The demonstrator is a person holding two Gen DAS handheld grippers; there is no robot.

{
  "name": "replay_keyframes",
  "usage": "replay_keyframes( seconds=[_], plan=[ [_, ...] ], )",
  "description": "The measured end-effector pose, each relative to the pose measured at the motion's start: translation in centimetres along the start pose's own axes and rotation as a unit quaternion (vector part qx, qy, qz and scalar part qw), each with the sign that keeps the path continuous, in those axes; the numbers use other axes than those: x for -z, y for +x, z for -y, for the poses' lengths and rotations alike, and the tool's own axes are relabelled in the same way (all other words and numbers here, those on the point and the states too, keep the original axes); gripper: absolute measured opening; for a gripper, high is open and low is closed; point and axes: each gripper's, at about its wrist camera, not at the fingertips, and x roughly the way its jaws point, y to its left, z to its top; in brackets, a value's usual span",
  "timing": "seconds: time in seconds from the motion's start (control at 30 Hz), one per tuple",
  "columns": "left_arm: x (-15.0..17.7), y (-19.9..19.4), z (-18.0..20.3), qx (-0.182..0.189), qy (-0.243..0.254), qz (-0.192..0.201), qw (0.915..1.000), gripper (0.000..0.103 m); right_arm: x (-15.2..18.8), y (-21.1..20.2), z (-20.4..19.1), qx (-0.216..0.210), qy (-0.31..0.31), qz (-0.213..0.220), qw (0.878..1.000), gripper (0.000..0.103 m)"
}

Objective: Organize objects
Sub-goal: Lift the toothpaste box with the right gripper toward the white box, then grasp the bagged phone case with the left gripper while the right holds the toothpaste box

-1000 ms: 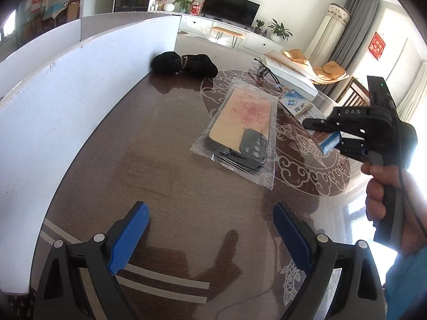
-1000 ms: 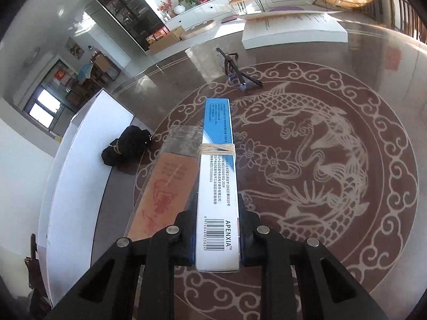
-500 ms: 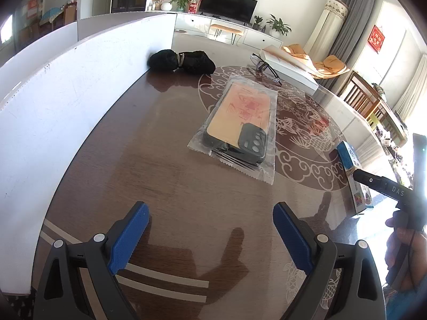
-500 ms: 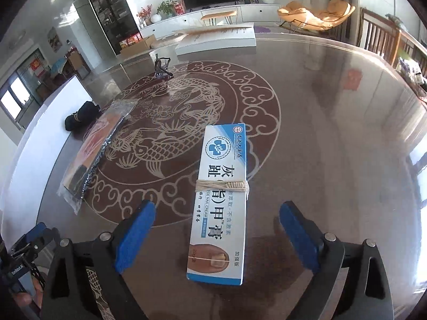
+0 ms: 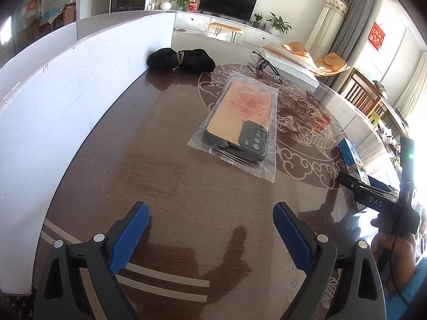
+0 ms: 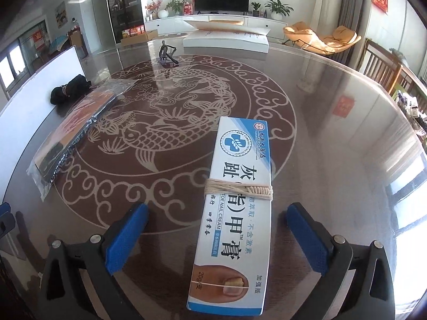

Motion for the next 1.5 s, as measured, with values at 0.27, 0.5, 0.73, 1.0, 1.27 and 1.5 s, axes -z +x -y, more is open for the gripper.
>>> replay_keyframes(
  seconds=[0.27, 0.5, 0.73, 1.0, 1.27, 1.5],
  plan=[
    [0.06, 0.12, 0.04, -0.003, 0.001, -0.004, 1.0000, 0.095, -0.10, 0.08, -0.10, 0.000, 0.000, 0.000, 1.000, 0.103],
    [0.12, -0.02, 0.25, -0.005, 0.007, 0.000, 1.0000, 0.095, -0.09, 0.14, -0.06, 0.000, 0.000, 0.000, 1.000, 0.103],
    [0.15, 0.00, 0.54, -0.006, 0.014, -0.001, 0.9999, 0.095, -0.09, 0.10, -0.11, 0.000, 0.000, 0.001, 1.000, 0.103],
    [0.17, 0.01, 0.61, -0.007, 0.016, -0.002, 0.9998, 0.095, -0.09, 0.12, -0.13, 0.000, 0.000, 0.000, 1.000, 0.103],
    [0.17, 0.00, 0.71, -0.007, 0.018, -0.002, 0.9998, 0.095, -0.09, 0.15, -0.10, 0.000, 0.000, 0.001, 1.000, 0.103],
    [0.17, 0.00, 0.84, -0.008, 0.022, -0.002, 0.9997, 0.095, -0.09, 0.14, -0.13, 0.000, 0.000, 0.000, 1.000, 0.103]
  ],
)
